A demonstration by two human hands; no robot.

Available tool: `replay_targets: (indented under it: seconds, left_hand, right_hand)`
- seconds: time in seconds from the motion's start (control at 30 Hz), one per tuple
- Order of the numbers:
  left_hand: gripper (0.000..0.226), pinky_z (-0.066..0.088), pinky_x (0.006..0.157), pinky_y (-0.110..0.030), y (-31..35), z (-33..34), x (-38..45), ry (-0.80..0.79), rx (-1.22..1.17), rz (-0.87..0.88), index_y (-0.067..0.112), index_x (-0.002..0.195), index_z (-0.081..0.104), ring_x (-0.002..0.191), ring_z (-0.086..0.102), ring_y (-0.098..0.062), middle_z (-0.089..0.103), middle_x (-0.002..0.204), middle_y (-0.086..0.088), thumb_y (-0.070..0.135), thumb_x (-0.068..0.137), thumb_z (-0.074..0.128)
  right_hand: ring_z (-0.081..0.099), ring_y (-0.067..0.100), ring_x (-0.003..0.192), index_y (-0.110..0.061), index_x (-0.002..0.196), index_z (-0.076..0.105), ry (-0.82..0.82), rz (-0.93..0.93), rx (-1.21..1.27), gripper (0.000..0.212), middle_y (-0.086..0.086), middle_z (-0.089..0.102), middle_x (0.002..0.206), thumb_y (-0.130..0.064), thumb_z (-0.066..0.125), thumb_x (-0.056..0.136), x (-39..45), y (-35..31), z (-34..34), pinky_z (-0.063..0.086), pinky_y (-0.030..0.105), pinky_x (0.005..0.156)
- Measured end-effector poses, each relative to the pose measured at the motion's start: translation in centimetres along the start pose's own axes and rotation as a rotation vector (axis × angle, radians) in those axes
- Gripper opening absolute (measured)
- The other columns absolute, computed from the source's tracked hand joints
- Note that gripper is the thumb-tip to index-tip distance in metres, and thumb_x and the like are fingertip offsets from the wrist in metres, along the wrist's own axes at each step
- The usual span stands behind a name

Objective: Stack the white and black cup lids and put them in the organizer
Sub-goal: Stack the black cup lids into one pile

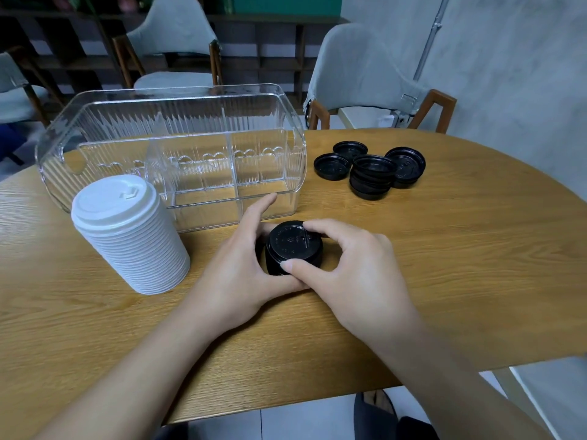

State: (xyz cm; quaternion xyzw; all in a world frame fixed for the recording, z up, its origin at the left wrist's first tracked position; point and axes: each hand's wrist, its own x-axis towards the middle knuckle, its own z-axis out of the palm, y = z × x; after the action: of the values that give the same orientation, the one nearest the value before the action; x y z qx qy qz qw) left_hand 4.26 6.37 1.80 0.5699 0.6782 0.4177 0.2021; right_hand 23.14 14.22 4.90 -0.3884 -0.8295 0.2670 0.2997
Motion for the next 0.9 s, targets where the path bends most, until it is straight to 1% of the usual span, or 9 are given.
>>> replay_targets:
  seconds: [0.1,0.23,0.33,0.5,0.6,0.67,0.73,0.8,0.9]
  left_hand:
    - [0.119,0.044,0.105,-0.012,-0.1,0.0,0.0,0.007,0.029,0.016,0.050,0.167,0.033,0.126,0.064,0.007,0.071,0.128,0.031,0.055,0.070,0.101]
    - [0.096,0.046,0.100,-0.012,-0.2,0.1,0.0,0.007,0.072,0.055,0.045,0.156,0.051,0.124,0.065,0.007,0.070,0.129,0.031,0.058,0.073,0.096]
    - [0.087,0.045,0.100,-0.009,-0.2,0.1,0.1,0.001,0.080,0.082,0.041,0.151,0.058,0.128,0.063,0.007,0.067,0.137,0.029,0.059,0.075,0.096]
    - [0.084,0.047,0.111,-0.017,-0.1,-0.1,0.1,-0.002,0.044,0.106,0.038,0.154,0.059,0.136,0.062,0.002,0.064,0.145,0.024,0.057,0.080,0.095]
    - [0.078,0.051,0.113,-0.026,-0.2,0.0,0.0,0.008,0.042,0.098,0.038,0.153,0.060,0.135,0.063,-0.001,0.066,0.144,0.023,0.053,0.084,0.094]
    - [0.077,0.052,0.114,-0.031,-0.2,0.0,0.0,0.008,0.037,0.098,0.038,0.153,0.059,0.136,0.064,-0.002,0.065,0.145,0.022,0.053,0.085,0.093]
    - [0.077,0.052,0.115,-0.033,-0.2,0.0,-0.1,0.007,0.031,0.092,0.039,0.154,0.059,0.136,0.063,-0.002,0.065,0.145,0.022,0.052,0.086,0.093]
    - [0.077,0.052,0.115,-0.033,-0.1,0.0,-0.1,0.008,0.035,0.090,0.039,0.155,0.058,0.137,0.063,-0.002,0.065,0.146,0.022,0.052,0.087,0.093]
    - [0.079,0.050,0.113,-0.025,0.0,0.1,0.0,0.023,0.057,0.089,0.040,0.156,0.058,0.136,0.062,0.001,0.065,0.145,0.025,0.057,0.086,0.091]
  right_hand:
    - [0.068,-0.003,0.113,-0.039,0.130,0.073,0.000,0.019,0.002,0.052,-0.026,0.076,0.116,-0.053,0.089,0.082,-0.1,-0.1,0.2,0.055,0.021,0.098]
    - [0.065,-0.005,0.116,-0.039,0.132,0.070,-0.015,0.026,0.050,0.056,-0.027,0.073,0.119,-0.052,0.091,0.082,-0.1,0.4,0.3,0.051,0.015,0.099]
    - [0.061,-0.009,0.124,-0.039,0.141,0.065,-0.030,0.024,0.099,0.067,-0.027,0.069,0.129,-0.049,0.093,0.082,-0.1,0.9,0.5,0.044,0.009,0.101]
    - [0.053,-0.012,0.140,-0.046,0.160,0.046,-0.128,0.078,0.258,0.095,-0.027,0.057,0.155,-0.059,0.091,0.078,0.3,1.6,0.4,0.047,0.029,0.119]
    - [0.058,-0.015,0.132,-0.040,0.151,0.059,-0.150,0.076,0.302,0.074,-0.031,0.066,0.141,-0.048,0.091,0.085,0.3,1.5,0.4,0.048,0.022,0.116]
    - [0.061,-0.017,0.123,-0.044,0.136,0.066,-0.133,0.059,0.288,0.054,-0.038,0.071,0.123,-0.040,0.091,0.088,0.2,1.5,0.5,0.047,0.010,0.105]
    - [0.062,-0.019,0.120,-0.051,0.130,0.064,-0.135,0.051,0.287,0.049,-0.043,0.070,0.116,-0.038,0.090,0.090,0.2,1.6,0.5,0.044,0.004,0.099]
    - [0.062,-0.018,0.122,-0.052,0.131,0.063,-0.144,0.046,0.307,0.050,-0.043,0.069,0.120,-0.040,0.089,0.090,0.2,1.9,0.5,0.045,0.007,0.103]
    - [0.062,-0.012,0.129,-0.043,0.143,0.063,-0.149,0.072,0.358,0.060,-0.034,0.070,0.132,-0.050,0.087,0.089,0.4,2.5,0.7,0.050,0.024,0.115]
